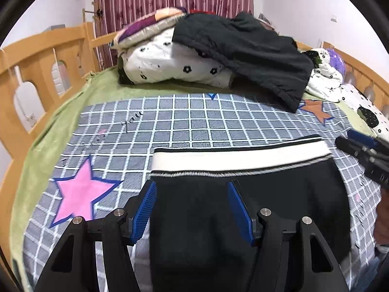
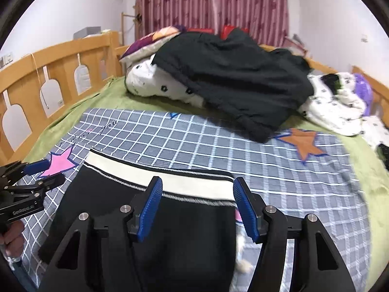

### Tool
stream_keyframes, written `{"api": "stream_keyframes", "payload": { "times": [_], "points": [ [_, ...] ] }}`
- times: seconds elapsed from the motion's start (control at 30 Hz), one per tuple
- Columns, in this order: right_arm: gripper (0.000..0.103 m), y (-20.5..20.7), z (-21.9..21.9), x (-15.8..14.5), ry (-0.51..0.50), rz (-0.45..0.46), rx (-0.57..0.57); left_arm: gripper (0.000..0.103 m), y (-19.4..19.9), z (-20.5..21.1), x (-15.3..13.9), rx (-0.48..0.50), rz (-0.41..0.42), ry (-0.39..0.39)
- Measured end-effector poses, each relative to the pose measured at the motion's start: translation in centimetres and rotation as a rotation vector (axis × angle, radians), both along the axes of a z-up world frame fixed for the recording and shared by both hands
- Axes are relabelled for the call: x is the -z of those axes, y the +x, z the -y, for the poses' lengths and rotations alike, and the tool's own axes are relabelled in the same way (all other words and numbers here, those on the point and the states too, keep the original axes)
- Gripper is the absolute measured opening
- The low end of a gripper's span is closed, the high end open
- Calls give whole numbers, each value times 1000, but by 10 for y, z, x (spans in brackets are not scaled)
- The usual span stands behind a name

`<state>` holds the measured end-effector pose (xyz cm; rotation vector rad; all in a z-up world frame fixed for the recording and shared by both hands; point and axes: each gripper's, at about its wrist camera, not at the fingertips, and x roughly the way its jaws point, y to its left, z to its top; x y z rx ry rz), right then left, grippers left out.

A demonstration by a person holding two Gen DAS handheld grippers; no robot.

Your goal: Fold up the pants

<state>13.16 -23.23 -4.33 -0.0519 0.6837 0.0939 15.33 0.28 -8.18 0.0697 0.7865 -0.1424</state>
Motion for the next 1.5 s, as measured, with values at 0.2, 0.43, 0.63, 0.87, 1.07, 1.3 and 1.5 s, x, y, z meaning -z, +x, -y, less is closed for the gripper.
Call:
{"api": "stream_keyframes", "payload": {
  "times": [0.2, 0.43, 0.63, 0.87, 1.07, 1.3, 1.5],
  "points": [
    [53, 53, 9, 86, -40, -150, 37, 66, 41, 2, 60, -34, -132, 29],
    [54, 50, 13, 84, -38, -111, -1, 72, 44, 5, 65, -31, -129, 4],
    [54, 50, 10, 85, -41, -91, 1, 75, 43, 5, 64, -37, -128, -8],
    [56, 47, 12, 86, -29, -77, -6, 77, 43, 2, 64, -39, -128, -10],
    [56, 47, 10, 84, -38, -85, -7, 77, 40, 2, 59, -34, -103, -5],
    [56, 44, 10, 85, -43, -67, -5, 77, 40, 5, 63, -32, -96, 15],
    [56, 42, 9, 86, -56, -52, -1, 77, 38, 6, 63, -38, -93, 17]
  ]
}}
